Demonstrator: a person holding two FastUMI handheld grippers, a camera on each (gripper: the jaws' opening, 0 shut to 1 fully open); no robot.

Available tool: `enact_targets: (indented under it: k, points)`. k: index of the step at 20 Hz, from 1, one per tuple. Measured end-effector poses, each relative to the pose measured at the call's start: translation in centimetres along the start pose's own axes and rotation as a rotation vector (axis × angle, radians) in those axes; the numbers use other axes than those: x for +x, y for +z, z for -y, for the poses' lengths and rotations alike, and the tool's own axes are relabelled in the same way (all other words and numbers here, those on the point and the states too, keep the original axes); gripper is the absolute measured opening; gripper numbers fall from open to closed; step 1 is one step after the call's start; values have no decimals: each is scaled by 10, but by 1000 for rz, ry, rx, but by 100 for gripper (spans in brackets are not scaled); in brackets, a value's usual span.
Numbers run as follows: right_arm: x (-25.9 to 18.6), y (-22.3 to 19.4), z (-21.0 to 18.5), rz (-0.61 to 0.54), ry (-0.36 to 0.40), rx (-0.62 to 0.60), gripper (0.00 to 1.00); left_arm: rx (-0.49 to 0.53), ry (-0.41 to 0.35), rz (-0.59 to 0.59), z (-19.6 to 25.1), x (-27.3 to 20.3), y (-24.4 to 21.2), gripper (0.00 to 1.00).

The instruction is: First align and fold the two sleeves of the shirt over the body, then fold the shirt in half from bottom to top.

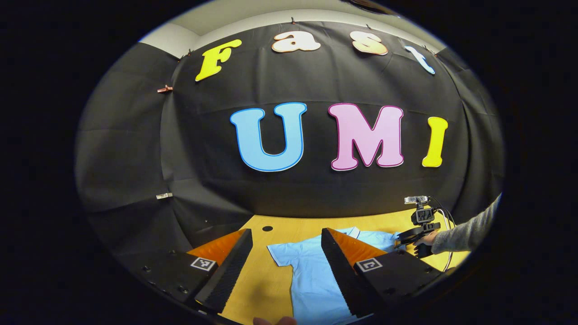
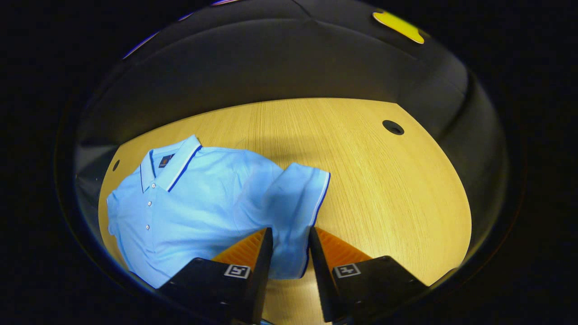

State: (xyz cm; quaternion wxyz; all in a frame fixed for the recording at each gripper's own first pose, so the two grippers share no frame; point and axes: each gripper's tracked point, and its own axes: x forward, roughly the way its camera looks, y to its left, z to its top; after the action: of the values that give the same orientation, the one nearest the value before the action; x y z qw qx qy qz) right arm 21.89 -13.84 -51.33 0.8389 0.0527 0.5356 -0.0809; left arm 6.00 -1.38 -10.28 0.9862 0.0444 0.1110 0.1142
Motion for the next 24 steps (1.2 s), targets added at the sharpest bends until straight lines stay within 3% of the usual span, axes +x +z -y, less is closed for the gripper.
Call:
enact_targets:
  k: [3,6,9,10,12,13,17,24]
  points:
    - [1,-1,-7,-18,17,46,22,0,6,-2,-3,2,-3,97]
    - [-3,0,-9,-20,42,66,7,4,12,-3,-8,2,-3,97]
    - [-3,1,-11,5,54,19,0,6,15,-3,-10,3,-5,97]
    - [-5,5,-12,26,56,1,5,6,16,-2,-12,3,-4,97]
    - [-10,14,-17,65,67,-15,0,5,18,-5,-14,2,-5,97]
    - [-13,18,-20,82,70,-13,5,4,19,-6,-14,3,-6,97]
    - [-28,32,-38,123,110,-21,5,-1,23,-4,-19,3,-8,97]
    - [-60,55,-117,189,233,-174,5,-22,50,-6,-35,-4,-12,97]
